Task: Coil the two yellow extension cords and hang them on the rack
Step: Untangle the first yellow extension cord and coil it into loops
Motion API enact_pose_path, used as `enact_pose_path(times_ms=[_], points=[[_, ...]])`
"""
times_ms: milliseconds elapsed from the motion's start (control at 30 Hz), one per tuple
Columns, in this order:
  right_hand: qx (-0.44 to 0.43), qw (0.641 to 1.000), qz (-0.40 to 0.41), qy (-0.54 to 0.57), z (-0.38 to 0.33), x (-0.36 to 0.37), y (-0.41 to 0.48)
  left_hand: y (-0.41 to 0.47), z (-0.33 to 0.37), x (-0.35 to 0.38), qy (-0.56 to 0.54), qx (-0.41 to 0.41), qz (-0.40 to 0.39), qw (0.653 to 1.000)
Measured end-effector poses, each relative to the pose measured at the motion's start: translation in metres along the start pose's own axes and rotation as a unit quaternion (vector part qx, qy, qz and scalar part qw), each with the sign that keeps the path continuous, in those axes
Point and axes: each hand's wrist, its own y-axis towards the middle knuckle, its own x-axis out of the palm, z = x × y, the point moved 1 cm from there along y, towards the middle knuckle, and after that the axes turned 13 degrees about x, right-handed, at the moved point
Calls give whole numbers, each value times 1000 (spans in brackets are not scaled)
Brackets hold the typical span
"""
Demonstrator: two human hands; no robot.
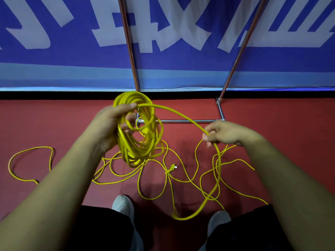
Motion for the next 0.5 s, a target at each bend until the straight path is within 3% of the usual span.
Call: enact_pose_path(times_ms=[133,200,300,400,500], points=[[-68,961,76,256,-22,-4,-6,-3,7,-15,110,30,-9,993],[-104,961,125,225,-34,-6,-11,-6,6,-16,172,21,-30,984],[-134,970,178,94,-43,-6,-18,-8,5,-15,158,-1,-12,987],[-118,979,125,111,-49,-5,-19,-9,2,-12,142,-21,7,990],[-121,987,41,99,-63,1,-27,-10,-2,-6,183,-28,-22,982]])
